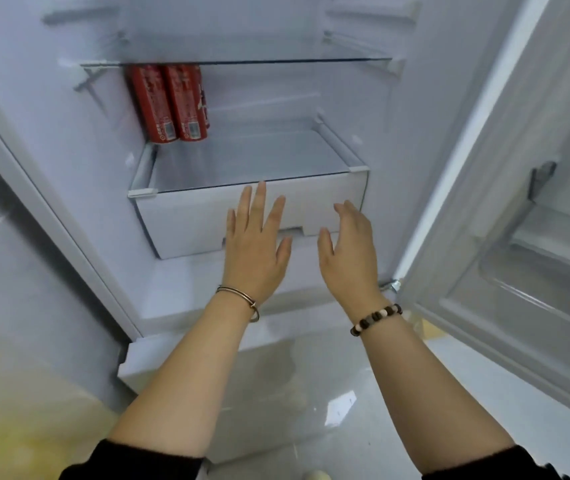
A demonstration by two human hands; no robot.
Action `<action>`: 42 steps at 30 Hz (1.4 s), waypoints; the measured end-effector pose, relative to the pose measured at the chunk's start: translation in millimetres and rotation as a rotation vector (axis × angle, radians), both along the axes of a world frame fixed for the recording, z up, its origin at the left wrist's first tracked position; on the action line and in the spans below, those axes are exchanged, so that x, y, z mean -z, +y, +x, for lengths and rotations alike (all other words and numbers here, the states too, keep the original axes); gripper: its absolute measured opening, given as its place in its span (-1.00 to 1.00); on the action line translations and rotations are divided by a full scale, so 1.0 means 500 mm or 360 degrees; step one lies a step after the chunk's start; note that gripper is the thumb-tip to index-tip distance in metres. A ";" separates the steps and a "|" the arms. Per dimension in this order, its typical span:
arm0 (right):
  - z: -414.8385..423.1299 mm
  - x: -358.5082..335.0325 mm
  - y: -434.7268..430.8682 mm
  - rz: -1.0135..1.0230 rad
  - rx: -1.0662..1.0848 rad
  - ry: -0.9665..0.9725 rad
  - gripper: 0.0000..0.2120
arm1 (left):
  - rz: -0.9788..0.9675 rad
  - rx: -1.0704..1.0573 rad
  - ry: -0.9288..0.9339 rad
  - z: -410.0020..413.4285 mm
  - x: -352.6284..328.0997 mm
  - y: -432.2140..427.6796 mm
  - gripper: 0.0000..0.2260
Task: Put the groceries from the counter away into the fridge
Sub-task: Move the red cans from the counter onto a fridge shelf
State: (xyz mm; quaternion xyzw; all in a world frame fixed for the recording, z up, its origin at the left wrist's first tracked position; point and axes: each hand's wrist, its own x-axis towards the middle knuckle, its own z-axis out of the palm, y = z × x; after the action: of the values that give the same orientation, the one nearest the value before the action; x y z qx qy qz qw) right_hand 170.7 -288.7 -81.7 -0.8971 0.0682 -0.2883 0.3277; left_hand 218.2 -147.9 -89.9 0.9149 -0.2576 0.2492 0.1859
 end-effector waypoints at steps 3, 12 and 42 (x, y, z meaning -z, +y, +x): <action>-0.087 0.030 -0.016 -0.0017 0.0109 0.0114 -0.56 | 0.0038 0.0138 0.0038 -0.061 0.029 -0.024 -0.48; -0.360 0.074 -0.125 -0.0027 0.0635 0.0277 -0.54 | 0.0085 0.0606 0.0201 -0.259 0.098 -0.166 -0.47; -1.858 0.059 -0.115 0.0076 0.2883 0.0195 -0.51 | 0.0268 0.2634 0.0121 -1.689 0.044 -0.528 -0.44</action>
State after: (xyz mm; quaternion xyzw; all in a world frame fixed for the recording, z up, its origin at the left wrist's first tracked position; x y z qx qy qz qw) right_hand -758.5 -346.3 -111.1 -0.5069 0.7708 -0.3858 -0.0102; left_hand -626.5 -412.0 -111.9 0.4486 -0.8583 -0.0191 0.2485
